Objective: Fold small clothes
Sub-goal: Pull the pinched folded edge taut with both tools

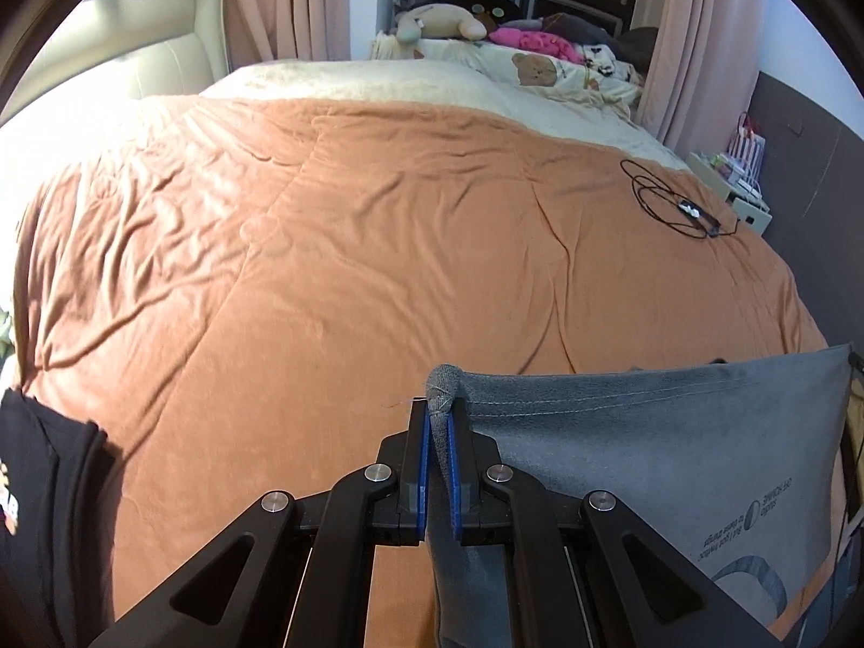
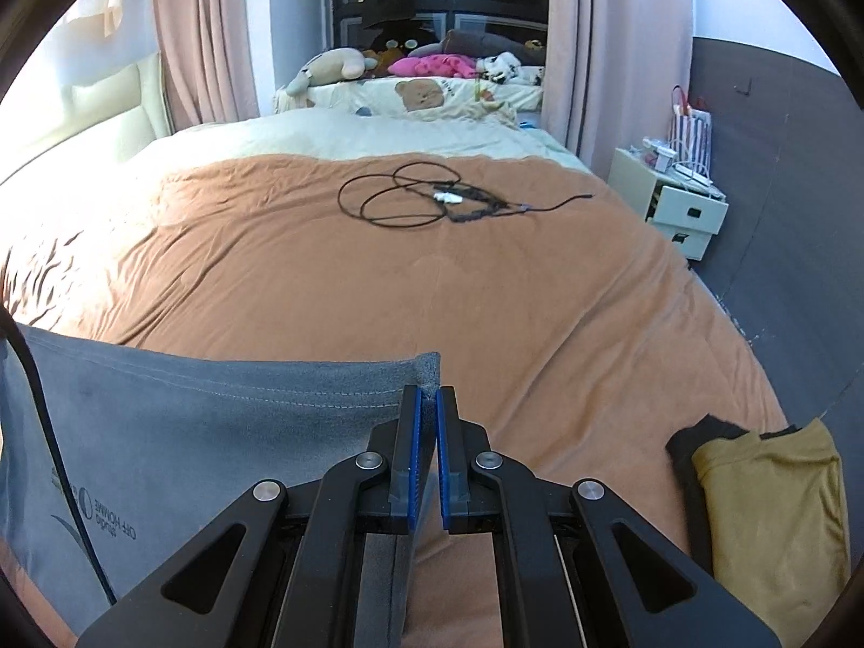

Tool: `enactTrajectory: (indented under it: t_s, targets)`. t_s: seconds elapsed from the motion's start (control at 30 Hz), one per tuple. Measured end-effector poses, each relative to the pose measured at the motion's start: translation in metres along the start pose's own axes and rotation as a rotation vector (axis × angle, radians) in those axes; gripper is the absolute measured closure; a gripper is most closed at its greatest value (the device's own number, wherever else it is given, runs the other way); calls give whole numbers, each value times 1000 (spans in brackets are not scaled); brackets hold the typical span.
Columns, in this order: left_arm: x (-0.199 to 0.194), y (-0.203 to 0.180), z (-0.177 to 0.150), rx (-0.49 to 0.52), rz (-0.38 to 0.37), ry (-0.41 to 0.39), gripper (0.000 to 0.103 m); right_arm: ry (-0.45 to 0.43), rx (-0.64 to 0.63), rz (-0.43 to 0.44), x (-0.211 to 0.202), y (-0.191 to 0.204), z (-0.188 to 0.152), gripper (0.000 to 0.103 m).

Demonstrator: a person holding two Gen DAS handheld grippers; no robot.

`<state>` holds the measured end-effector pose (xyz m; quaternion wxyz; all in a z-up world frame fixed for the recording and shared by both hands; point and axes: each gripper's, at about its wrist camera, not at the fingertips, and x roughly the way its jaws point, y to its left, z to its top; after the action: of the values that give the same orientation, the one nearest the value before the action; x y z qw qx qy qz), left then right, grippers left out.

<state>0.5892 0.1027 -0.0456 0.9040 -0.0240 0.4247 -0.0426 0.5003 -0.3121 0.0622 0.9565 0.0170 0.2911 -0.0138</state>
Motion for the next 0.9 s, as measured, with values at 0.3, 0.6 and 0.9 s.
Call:
enactTrajectory:
  t_s: [0.3,0.6,0.9]
  targets:
    - [61,-6,12,21,42,58,97,54,-14,-19,60,6,9,101]
    - [135,0,-5,50,81,172,97,153,-28,-27,134,11,8,101]
    - [128,-1,-5,55,80,149,97,133,-29,-53,132,17,10,101]
